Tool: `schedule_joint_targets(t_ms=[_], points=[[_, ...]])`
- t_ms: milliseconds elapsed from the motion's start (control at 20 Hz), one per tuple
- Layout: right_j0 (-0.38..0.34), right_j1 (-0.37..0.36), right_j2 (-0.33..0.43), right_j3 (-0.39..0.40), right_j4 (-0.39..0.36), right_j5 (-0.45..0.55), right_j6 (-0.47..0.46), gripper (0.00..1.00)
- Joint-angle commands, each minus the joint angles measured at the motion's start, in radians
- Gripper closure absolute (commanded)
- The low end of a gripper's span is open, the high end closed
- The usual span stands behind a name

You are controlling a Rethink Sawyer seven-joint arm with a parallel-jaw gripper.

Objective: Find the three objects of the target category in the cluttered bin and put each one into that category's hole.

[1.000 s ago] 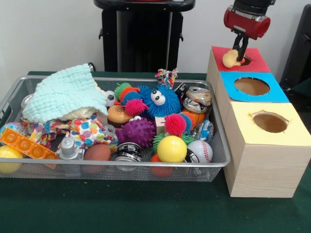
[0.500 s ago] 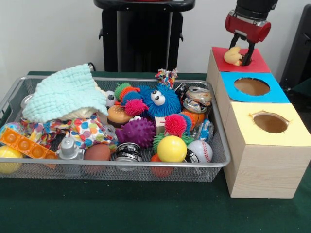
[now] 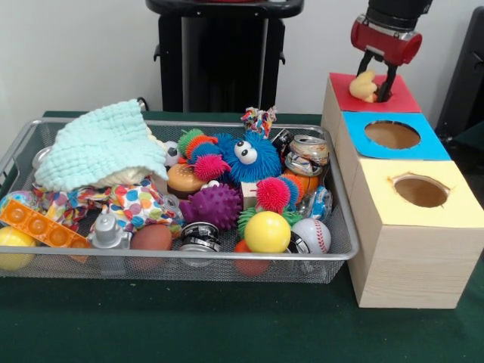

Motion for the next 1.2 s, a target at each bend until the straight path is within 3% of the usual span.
schedule_joint_targets(t_ms=[50, 200, 400, 700, 950, 1100, 1200], points=[[-0.026, -0.026, 0.047, -0.049, 0.055, 0.138, 0.181, 0.00], [-0.008, -0.078, 0.014, -0.076, 0.041, 0.231, 0.192, 0.00], [-0.021, -0.101, 0.008, -0.085, 0.033, 0.268, 0.183, 0.00], [-0.036, -0.103, 0.025, -0.069, 0.042, 0.231, 0.177, 0.00], [-0.035, -0.081, -0.010, -0.100, -0.004, 0.214, 0.147, 0.00], [-0.081, -0.046, -0.022, -0.142, -0.054, 0.183, 0.070, 0.00], [-0.148, -0.024, 0.018, -0.146, -0.061, 0.156, 0.014, 0.00]])
